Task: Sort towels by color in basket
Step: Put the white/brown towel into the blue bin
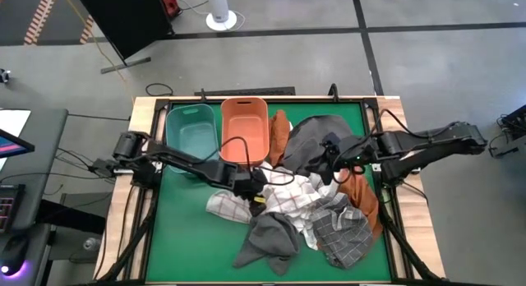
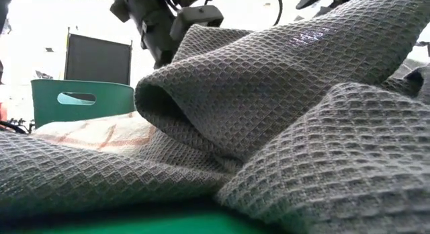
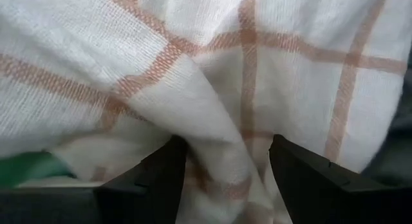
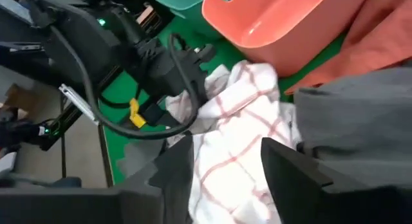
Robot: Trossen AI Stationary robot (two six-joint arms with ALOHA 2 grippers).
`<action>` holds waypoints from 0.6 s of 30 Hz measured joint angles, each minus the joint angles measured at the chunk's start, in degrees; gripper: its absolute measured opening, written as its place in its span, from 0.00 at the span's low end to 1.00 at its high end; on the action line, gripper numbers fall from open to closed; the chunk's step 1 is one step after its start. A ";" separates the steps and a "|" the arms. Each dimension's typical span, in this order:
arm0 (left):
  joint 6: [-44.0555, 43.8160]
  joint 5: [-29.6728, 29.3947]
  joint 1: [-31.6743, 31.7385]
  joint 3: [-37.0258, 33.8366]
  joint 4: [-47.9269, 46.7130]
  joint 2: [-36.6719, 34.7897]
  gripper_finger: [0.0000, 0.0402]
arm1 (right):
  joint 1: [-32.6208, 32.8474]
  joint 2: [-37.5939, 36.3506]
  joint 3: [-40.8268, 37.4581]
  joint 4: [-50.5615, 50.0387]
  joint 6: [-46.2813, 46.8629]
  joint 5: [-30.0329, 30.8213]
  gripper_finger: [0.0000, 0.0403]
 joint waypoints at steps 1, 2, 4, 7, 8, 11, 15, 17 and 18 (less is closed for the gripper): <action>-0.19 -0.38 0.00 0.00 0.17 0.38 0.53 | 0.20 0.05 0.00 -0.04 0.55 0.00 0.53; -0.26 -1.09 0.00 0.00 0.34 0.78 0.53 | 0.34 0.05 0.00 0.00 1.02 0.09 0.54; -0.22 -1.69 0.13 -0.02 0.40 0.98 0.51 | 0.79 0.02 0.00 -0.10 1.97 1.29 0.54; 0.77 -2.76 0.20 -0.02 1.95 0.93 0.39 | 1.39 0.02 0.00 -0.42 1.92 3.17 0.51; 1.28 -2.78 0.20 -0.02 2.61 0.63 0.33 | 1.41 0.02 0.00 -0.40 1.80 3.17 0.50; 2.06 -3.05 0.22 -0.06 3.69 -1.54 0.08 | 1.43 0.00 0.00 -0.37 1.86 3.15 0.47; 2.97 -3.22 0.20 -0.06 2.70 -7.19 0.01 | 1.48 -0.03 0.02 -0.41 2.05 3.14 0.42; 3.84 -3.57 0.20 -0.06 0.71 -11.91 0.01 | 1.72 -0.22 0.54 -1.22 2.06 3.15 0.40; 4.56 -3.62 0.22 -0.06 -0.28 -14.54 0.01 | 1.73 -0.24 1.12 -1.66 2.05 3.21 0.39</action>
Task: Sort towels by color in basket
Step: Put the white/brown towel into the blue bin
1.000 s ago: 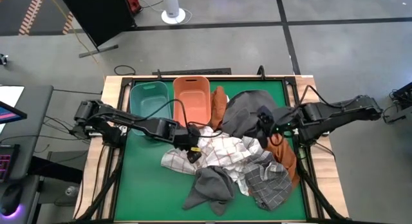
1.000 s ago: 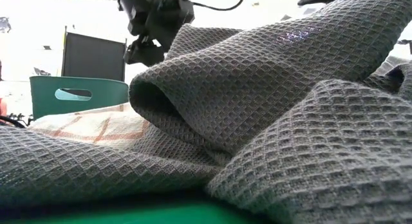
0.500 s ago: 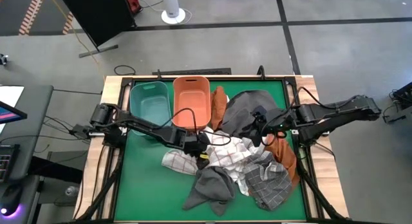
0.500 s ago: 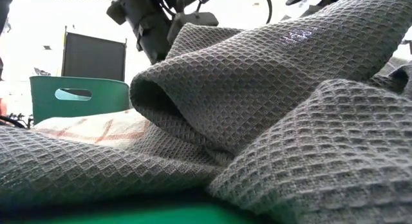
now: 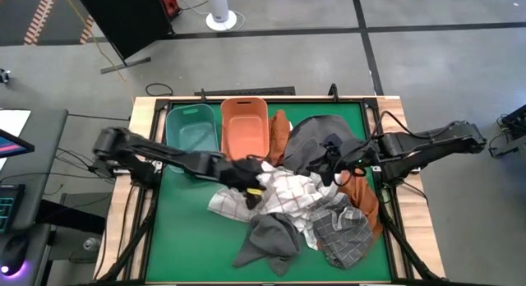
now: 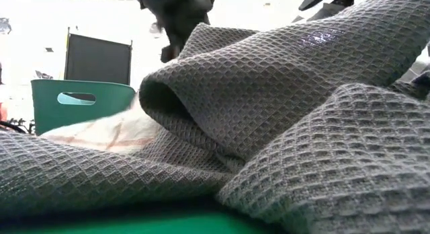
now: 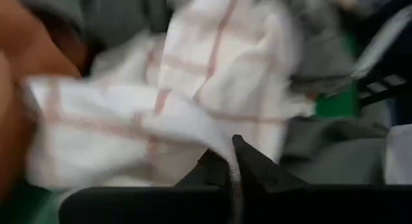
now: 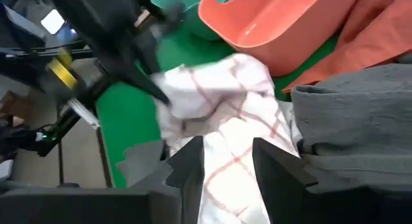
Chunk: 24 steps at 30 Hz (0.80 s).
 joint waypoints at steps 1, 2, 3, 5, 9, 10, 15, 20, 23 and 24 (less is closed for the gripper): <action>0.84 0.02 0.00 0.02 -0.84 -2.75 0.01 | 0.02 -0.05 0.71 -0.69 -0.01 0.45 0.38; 1.86 0.04 0.00 0.02 -1.93 -5.65 0.01 | 0.02 -0.11 1.42 -1.53 -0.04 0.74 0.37; 2.99 0.23 0.00 0.02 -2.63 -8.33 0.00 | 0.02 -0.12 2.12 -2.52 -0.24 1.00 0.37; 5.79 1.32 0.00 0.02 -1.82 -14.04 0.00 | 0.00 -0.09 3.47 -3.71 -1.06 1.85 0.36; 8.91 2.29 0.41 0.02 3.81 -24.90 0.00 | -0.47 -0.13 4.42 -3.83 -1.98 2.79 0.36; 9.23 2.05 0.67 0.02 5.37 -27.32 0.00 | -0.67 -0.11 4.43 -3.87 -1.98 2.80 0.36; 12.38 -6.73 1.74 0.02 10.72 -37.20 0.00 | -0.90 0.38 4.45 -3.68 -2.02 3.19 0.36; 22.24 -21.32 1.77 0.02 16.86 -44.36 0.00 | -0.90 1.29 4.45 -3.10 -2.03 3.76 0.36; 30.56 -24.41 1.81 0.02 25.13 -47.06 0.00 | -0.90 1.96 4.45 -2.92 -2.00 3.85 0.36; 33.55 -24.39 1.81 0.02 28.49 -47.74 0.00 | -0.90 2.26 4.45 -3.05 -2.00 3.85 0.36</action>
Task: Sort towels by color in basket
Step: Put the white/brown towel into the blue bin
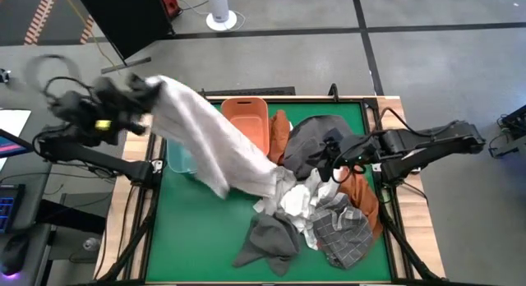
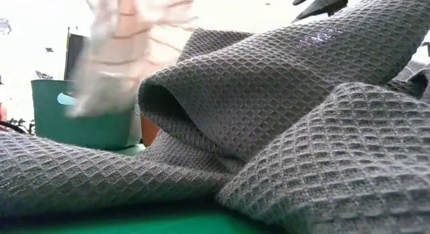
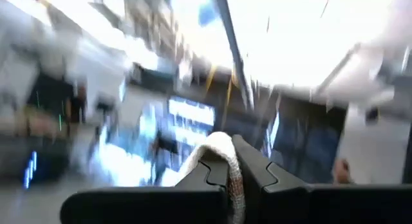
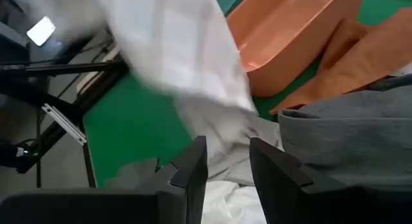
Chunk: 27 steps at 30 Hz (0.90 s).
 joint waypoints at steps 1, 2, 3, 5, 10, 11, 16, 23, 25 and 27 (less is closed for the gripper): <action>2.73 0.22 0.00 0.00 3.54 -0.54 0.00 | 0.00 0.43 0.00 0.29 0.02 0.02 0.36; 5.34 0.59 0.00 0.02 6.70 -1.04 0.00 | 0.00 0.68 0.00 0.57 0.01 0.02 0.36; 7.62 0.81 -0.02 0.02 9.45 -1.42 0.00 | 0.00 0.89 0.00 0.45 0.01 0.02 0.36; 11.77 0.81 -0.02 0.04 14.55 -1.91 0.00 | -0.01 1.77 0.00 0.73 0.02 0.04 0.36; 24.50 0.78 -0.02 0.02 26.11 -2.10 0.00 | -0.37 3.76 0.00 2.83 0.00 0.04 0.36; 26.51 0.85 -0.02 0.02 28.44 -2.10 0.00 | -0.37 4.03 0.00 3.27 0.00 0.04 0.36; 34.79 1.93 -0.02 0.02 38.50 -2.18 0.00 | -0.37 5.70 0.00 4.70 0.08 0.04 0.36; 41.38 6.97 -0.02 0.49 45.69 -2.18 0.00 | -0.37 6.39 0.00 5.73 0.50 0.02 0.36; 40.53 6.06 -0.04 0.93 44.33 -2.18 0.00 | -0.37 6.30 0.00 5.99 0.52 0.02 0.36; 38.49 2.08 -0.02 1.72 39.03 -2.20 0.00 | -0.37 6.28 0.00 6.06 0.52 0.02 0.36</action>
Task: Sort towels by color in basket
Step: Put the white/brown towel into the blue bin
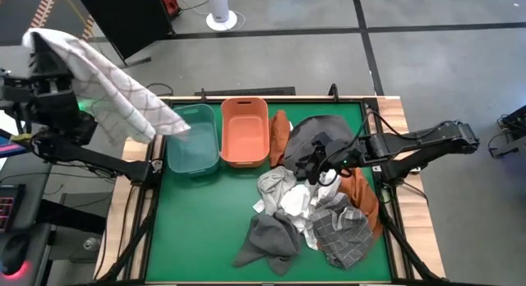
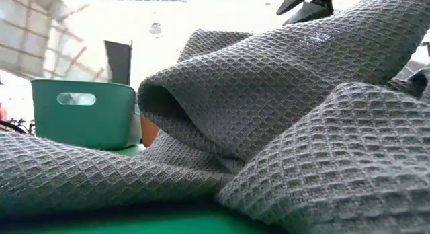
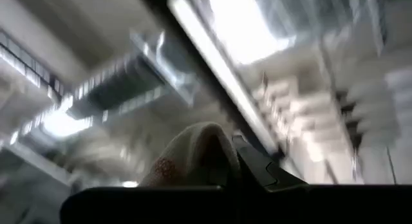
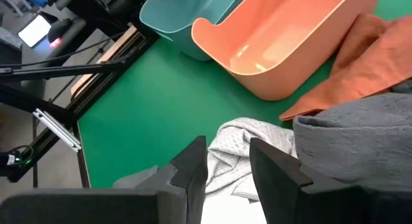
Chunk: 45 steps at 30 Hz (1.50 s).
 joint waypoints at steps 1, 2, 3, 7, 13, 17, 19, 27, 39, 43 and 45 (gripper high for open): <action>-1.52 -2.96 0.00 0.34 -4.05 -0.01 0.00 | -0.01 0.00 0.00 -0.01 -0.01 0.00 0.36; -3.35 -5.68 0.00 0.67 -8.46 -0.02 0.00 | -0.14 0.00 0.00 -0.01 -0.03 0.00 0.36; -5.67 -7.82 0.00 0.92 -13.23 0.00 0.00 | -0.35 0.00 0.00 0.01 -0.04 -0.02 0.36; -18.33 -9.31 -0.02 2.01 -27.14 1.07 0.00 | -0.82 0.00 0.00 0.03 -0.31 -0.02 0.36; -32.56 -0.40 0.00 4.32 -34.96 4.32 0.00 | -2.27 -0.02 0.00 0.24 -0.52 -1.14 0.36; -30.62 8.43 -0.04 5.56 -33.26 7.38 0.00 | -3.07 -0.02 0.00 1.17 -0.55 -2.21 0.36; -27.66 6.80 -0.02 5.78 -33.30 8.14 0.00 | -2.99 -0.02 0.00 1.78 -0.57 -2.21 0.36; -17.44 -11.57 -0.02 5.98 -37.30 8.04 0.00 | -0.99 -0.04 0.00 1.80 -0.48 -2.47 0.36; -11.92 -36.05 -0.14 6.12 -41.62 3.60 0.00 | 0.02 -0.04 0.00 1.67 0.16 -2.56 0.36; -10.66 -37.54 -0.17 6.02 -42.91 3.99 0.00 | 0.00 -0.04 0.00 1.71 0.42 -2.56 0.36; -10.94 -37.91 -0.34 6.02 -43.44 4.09 0.00 | -0.25 -0.04 0.00 1.67 0.44 -2.56 0.36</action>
